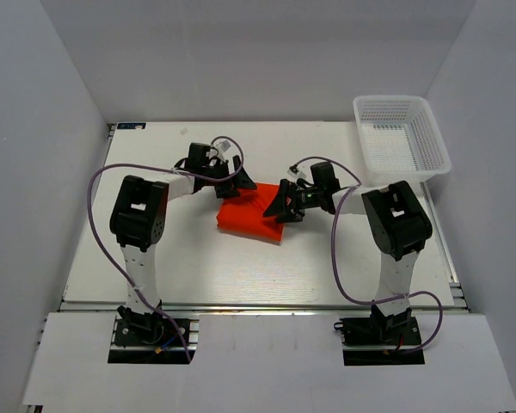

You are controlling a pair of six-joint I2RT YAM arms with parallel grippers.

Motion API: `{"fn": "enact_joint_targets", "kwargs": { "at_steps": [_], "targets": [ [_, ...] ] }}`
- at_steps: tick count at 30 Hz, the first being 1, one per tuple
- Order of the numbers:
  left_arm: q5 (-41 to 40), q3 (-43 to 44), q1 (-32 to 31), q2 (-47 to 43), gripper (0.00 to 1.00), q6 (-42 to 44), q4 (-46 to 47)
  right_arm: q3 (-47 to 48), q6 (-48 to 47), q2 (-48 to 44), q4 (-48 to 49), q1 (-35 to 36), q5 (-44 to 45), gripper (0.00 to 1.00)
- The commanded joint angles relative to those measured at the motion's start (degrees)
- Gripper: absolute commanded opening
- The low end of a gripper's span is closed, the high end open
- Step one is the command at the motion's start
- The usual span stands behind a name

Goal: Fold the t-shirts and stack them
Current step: Smooth out wrinkles on the folded tshirt

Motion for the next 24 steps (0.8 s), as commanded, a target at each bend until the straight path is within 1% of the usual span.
{"fn": "enact_joint_targets", "kwargs": {
  "at_steps": [1, 4, 5, 7, 8, 9, 13, 14, 16, 17, 18, 20, 21, 22, 24],
  "targets": [
    [0.9, 0.1, 0.0, 3.9, 1.00, 0.9, -0.7, -2.0, -1.6, 3.3, 0.8, -0.2, 1.2, 0.90],
    [0.9, 1.4, 0.0, 3.9, 1.00, 2.3, -2.8, -1.7, -2.5, 3.6, -0.6, -0.9, 1.9, 0.90],
    [0.9, 1.4, 0.0, 3.9, 1.00, 2.3, -3.4, -1.5, -3.8, 2.4, -1.1, -1.0, 2.5, 0.90],
    [0.9, 2.7, 0.0, 1.2, 1.00, 3.8, -3.9, 0.6, -6.0, 1.0, -4.5, -0.6, 4.2, 0.90],
    [0.2, 2.7, 0.0, 0.0, 1.00, 3.8, -4.5, 1.5, -7.3, -0.7, -5.7, -0.4, 4.9, 0.90],
    [-1.4, 4.1, 0.0, -1.1, 1.00, 5.3, -4.5, 3.8, -9.3, -2.5, -9.1, -0.3, 7.0, 0.90],
    [-7.1, 8.4, -1.1, -7.0, 1.00, 6.9, -8.1, 6.1, -11.8, -9.8, -12.1, 0.0, 9.9, 0.90],
    [-7.7, 9.9, -1.1, -8.9, 1.00, 7.6, -8.9, 6.1, -12.2, -12.0, -14.5, 0.1, 11.2, 0.90],
    [-7.7, 10.7, -1.1, -11.1, 1.00, 8.1, -9.5, 5.0, -12.5, -15.5, -15.5, 0.1, 11.9, 0.90],
    [-6.2, 10.8, -1.1, -12.3, 1.00, 8.1, -8.7, 3.7, -12.2, -16.7, -15.7, 0.1, 12.7, 0.90],
    [-5.4, 9.8, -1.1, -14.7, 1.00, 8.7, -7.7, 3.0, -12.0, -20.3, -15.2, -0.3, 13.4, 0.90],
    [-3.2, 7.2, -2.4, -16.8, 1.00, 8.7, -5.4, -0.4, -10.6, -22.6, -14.8, -0.3, 14.3, 0.90],
    [-2.5, 6.2, -2.4, -18.4, 1.00, 8.7, -5.4, -1.4, -10.1, -25.9, -13.9, -0.3, 15.6, 0.90],
    [-1.8, 4.2, -3.0, -18.9, 1.00, 8.7, -5.4, -3.8, -9.8, -27.0, -13.8, -0.3, 16.0, 0.90],
    [-0.7, 0.2, -3.8, -19.6, 1.00, 8.7, -4.4, -5.3, -9.6, -30.0, -13.6, -0.3, 17.0, 0.90]
  ]
}}
